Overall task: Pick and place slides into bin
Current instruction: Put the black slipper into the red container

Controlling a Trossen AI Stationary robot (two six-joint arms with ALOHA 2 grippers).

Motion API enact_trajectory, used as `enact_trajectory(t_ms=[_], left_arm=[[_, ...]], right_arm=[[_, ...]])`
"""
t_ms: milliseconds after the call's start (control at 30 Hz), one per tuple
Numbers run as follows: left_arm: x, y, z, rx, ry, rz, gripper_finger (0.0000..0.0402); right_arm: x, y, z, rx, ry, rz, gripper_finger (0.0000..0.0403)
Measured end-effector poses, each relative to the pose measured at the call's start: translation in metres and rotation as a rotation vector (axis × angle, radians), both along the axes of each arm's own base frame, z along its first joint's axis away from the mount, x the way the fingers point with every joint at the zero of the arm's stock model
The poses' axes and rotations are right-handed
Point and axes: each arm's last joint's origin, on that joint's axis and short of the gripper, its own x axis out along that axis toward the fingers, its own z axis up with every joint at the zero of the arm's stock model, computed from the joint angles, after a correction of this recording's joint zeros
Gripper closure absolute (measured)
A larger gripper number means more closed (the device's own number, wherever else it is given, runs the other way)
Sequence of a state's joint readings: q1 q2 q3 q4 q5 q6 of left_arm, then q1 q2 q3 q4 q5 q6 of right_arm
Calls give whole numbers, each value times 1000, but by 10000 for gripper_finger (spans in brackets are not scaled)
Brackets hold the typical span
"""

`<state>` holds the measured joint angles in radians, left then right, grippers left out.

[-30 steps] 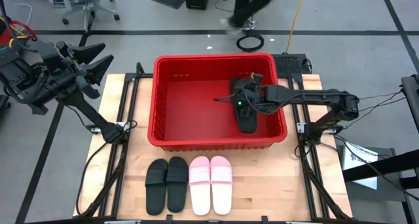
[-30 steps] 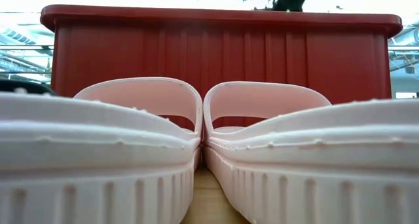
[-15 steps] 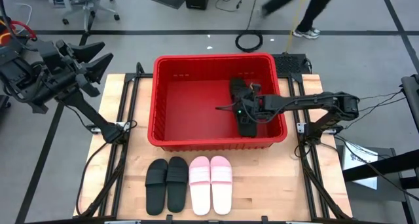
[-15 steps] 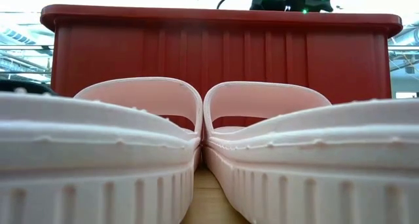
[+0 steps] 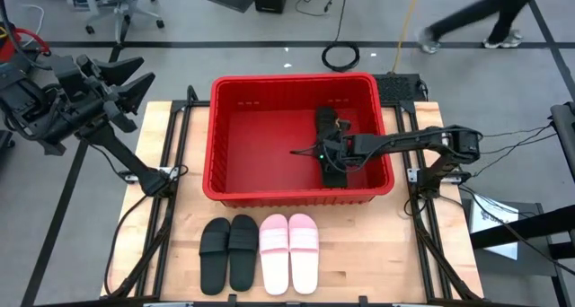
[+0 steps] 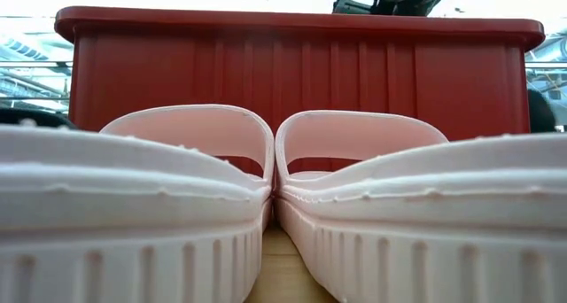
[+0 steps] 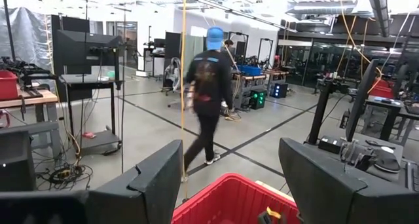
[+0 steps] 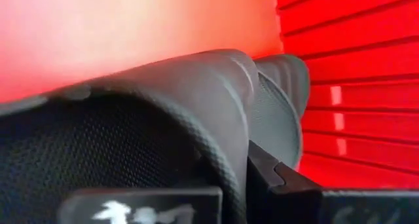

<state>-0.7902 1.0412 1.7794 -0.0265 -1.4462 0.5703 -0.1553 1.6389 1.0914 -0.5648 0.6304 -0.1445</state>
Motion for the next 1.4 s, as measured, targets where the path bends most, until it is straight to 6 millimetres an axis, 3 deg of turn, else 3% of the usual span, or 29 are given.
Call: enact_trajectory(t_ms=[133, 733, 967, 1167, 1400], left_arm=[[0, 0, 0, -3, -3, 0, 147], [0, 0, 0, -3, -2, 0, 147], [0, 0, 0, 0, 1, 1, 147], [0, 0, 0, 1, 2, 1, 147], [0, 0, 0, 2, 3, 1, 147]], right_arm=[[5, -1, -12, 9, 23, -2, 395], [2, -17, -14, 79, 29, 20, 379], [-3, -16, -17, 116, 50, -28, 334], [-2, -15, -15, 153, 52, 34, 270], [-7, -12, -2, 192, 18, 81, 202]])
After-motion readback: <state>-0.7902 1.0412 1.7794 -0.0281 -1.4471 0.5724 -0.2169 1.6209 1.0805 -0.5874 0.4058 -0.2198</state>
